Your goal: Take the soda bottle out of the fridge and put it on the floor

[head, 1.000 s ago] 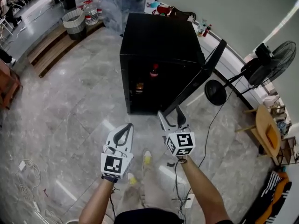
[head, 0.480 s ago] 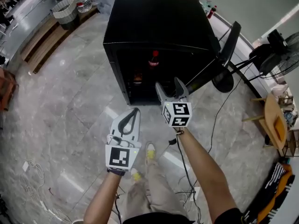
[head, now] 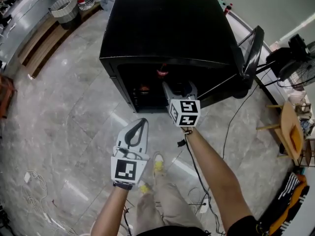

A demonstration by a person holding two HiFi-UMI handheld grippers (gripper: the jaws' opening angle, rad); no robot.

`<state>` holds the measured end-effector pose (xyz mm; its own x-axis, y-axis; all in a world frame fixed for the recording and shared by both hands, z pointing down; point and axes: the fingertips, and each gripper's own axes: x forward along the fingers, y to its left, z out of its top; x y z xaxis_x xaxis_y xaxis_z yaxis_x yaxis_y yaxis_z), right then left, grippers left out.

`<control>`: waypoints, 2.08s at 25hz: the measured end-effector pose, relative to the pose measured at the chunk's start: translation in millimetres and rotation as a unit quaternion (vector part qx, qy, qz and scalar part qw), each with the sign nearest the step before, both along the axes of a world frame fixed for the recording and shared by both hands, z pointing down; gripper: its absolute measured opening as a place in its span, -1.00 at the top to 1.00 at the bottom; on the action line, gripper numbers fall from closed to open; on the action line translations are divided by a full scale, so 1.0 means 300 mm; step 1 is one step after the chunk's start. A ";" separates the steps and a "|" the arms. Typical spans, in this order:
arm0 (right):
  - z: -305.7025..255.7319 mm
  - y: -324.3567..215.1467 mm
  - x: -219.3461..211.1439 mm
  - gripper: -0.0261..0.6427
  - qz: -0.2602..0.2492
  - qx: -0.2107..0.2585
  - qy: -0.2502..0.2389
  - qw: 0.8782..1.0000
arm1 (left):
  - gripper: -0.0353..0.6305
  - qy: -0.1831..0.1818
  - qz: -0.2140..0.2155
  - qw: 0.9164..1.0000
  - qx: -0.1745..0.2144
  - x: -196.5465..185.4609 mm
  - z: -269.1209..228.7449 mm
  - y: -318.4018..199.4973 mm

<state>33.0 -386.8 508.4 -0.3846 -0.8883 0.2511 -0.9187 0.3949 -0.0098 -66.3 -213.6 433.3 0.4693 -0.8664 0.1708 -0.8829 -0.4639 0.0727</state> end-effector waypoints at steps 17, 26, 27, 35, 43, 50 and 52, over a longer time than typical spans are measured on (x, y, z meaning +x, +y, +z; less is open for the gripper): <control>-0.001 -0.243 -0.119 0.09 -0.009 0.019 0.029 0.999 | 0.84 0.004 -0.005 1.000 -0.024 -0.053 0.079 -0.094; 0.014 -0.270 -0.119 0.13 -0.016 0.011 0.053 0.998 | 0.84 0.004 0.004 0.999 -0.038 -0.032 0.118 -0.052; 0.018 -0.274 -0.115 0.13 -0.016 0.009 0.058 0.998 | 0.84 0.003 0.005 0.999 -0.039 -0.027 0.121 -0.046; 0.038 -0.293 -0.117 0.10 -0.033 -0.004 0.062 0.998 | 0.84 -0.005 0.016 0.999 -0.052 -0.009 0.152 0.000; 0.026 -0.293 -0.120 0.52 -0.039 -0.011 0.070 0.997 | 0.84 0.001 0.015 0.998 -0.056 0.005 0.159 0.010; 0.028 -0.291 -0.126 0.53 -0.051 -0.023 0.081 0.995 | 0.84 0.000 0.016 0.998 -0.060 0.006 0.168 0.024; 0.025 -0.287 -0.129 0.53 -0.055 -0.023 0.087 0.994 | 0.84 0.002 0.014 0.998 -0.060 0.003 0.169 0.027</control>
<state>-5.8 -472.9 515.9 -0.4252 -0.8299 0.3611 -0.8596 0.4952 0.1259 -65.4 -205.4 484.1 0.4938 -0.8264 0.2708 -0.8694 -0.4763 0.1318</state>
